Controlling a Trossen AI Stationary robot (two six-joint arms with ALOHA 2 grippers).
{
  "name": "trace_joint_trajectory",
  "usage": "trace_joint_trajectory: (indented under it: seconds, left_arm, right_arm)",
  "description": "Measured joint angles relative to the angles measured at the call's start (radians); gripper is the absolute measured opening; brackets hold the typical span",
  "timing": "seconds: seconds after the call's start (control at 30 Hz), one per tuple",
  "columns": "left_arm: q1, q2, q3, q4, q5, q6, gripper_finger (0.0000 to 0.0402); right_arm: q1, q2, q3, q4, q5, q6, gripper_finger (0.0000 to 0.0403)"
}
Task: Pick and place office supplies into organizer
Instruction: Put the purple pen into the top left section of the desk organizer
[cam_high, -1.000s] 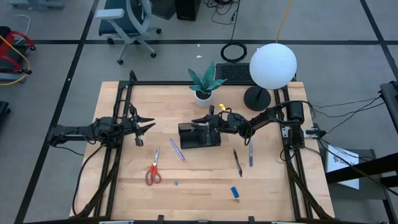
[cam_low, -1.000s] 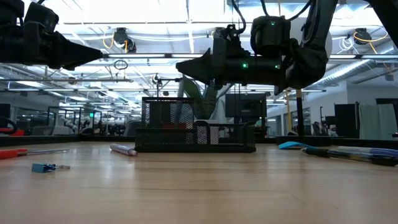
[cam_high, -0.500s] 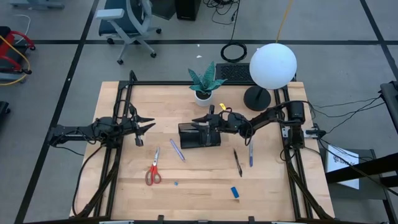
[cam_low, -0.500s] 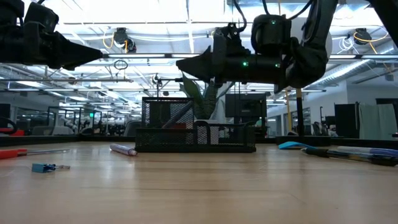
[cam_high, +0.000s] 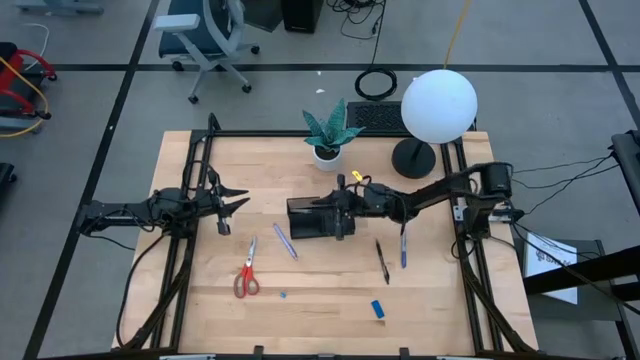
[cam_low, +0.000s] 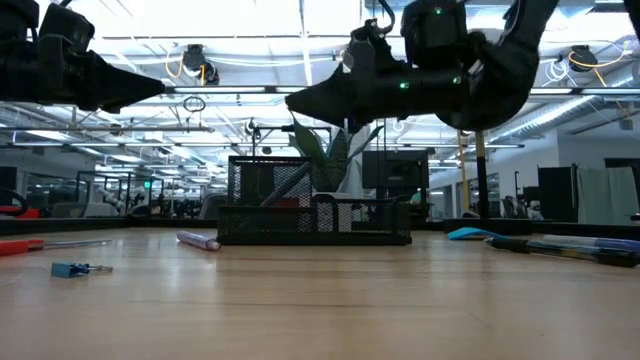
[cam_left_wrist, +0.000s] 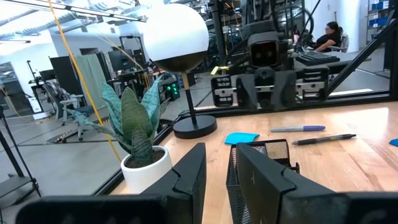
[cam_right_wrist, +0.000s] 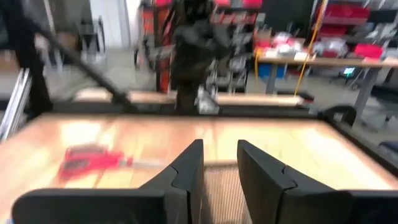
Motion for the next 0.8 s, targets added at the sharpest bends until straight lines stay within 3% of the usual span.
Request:
trace_joint_trajectory:
  seconds: [0.43,0.8]
  left_arm:
    - [0.0,0.0,0.0,0.0,0.0,0.0,0.0097]
    - [0.0,0.0,0.0,0.0,0.0,0.0,0.0097]
  right_arm:
    - [0.086,-0.314,0.0,-0.661,0.004,-0.079,0.009]
    - [0.144,-0.479,0.0,-0.989,0.005,-0.158,0.0091]
